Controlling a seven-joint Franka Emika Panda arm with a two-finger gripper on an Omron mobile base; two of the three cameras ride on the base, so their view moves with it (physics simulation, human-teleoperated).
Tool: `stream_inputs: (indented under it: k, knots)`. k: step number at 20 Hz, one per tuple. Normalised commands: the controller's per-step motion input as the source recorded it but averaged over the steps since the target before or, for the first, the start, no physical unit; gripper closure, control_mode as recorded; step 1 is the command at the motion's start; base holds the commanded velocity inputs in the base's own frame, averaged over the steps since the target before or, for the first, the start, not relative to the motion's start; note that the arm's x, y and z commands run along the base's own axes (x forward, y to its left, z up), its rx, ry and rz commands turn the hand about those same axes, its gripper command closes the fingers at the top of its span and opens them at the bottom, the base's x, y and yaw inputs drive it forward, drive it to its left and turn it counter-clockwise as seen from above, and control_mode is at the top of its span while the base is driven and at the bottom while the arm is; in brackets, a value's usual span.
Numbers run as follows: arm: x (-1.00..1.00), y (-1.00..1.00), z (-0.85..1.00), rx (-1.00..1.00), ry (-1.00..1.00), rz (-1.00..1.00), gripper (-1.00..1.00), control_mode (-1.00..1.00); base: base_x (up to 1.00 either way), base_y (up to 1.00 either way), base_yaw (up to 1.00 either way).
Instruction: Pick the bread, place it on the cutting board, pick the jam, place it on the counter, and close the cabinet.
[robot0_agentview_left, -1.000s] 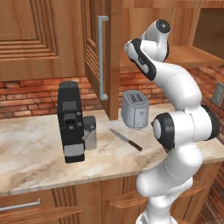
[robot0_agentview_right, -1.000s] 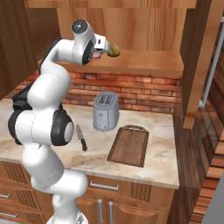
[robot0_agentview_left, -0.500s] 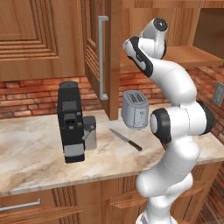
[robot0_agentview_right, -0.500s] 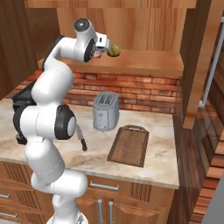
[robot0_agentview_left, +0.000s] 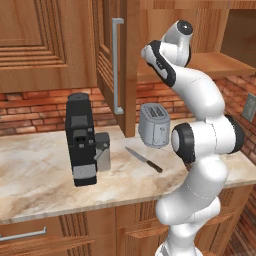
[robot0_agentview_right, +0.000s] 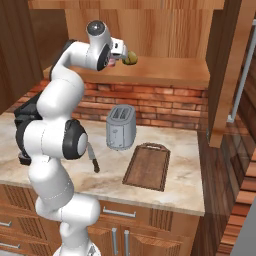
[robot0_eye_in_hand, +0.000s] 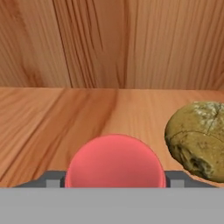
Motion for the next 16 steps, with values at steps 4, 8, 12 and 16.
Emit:
stream_inputs:
  k: [4, 8, 12, 16]
  knots:
    - [0.0, 0.0, 0.0, 0.0, 0.0, 0.0, 1.0, -1.0, 0.0, 0.0, 0.0]
    - [-0.08, 0.0, 0.0, 0.0, 0.0, 0.0, 1.0, -1.0, 0.0, 0.0, 0.0]
    - [-0.52, -0.01, 0.0, 0.0, 0.0, 0.0, 1.0, -1.0, 0.0, 0.0, 0.0]
    - [-0.75, 0.0, 0.0, 0.0, 0.0, 0.0, 1.0, -1.0, 0.0, 0.0, 0.0]
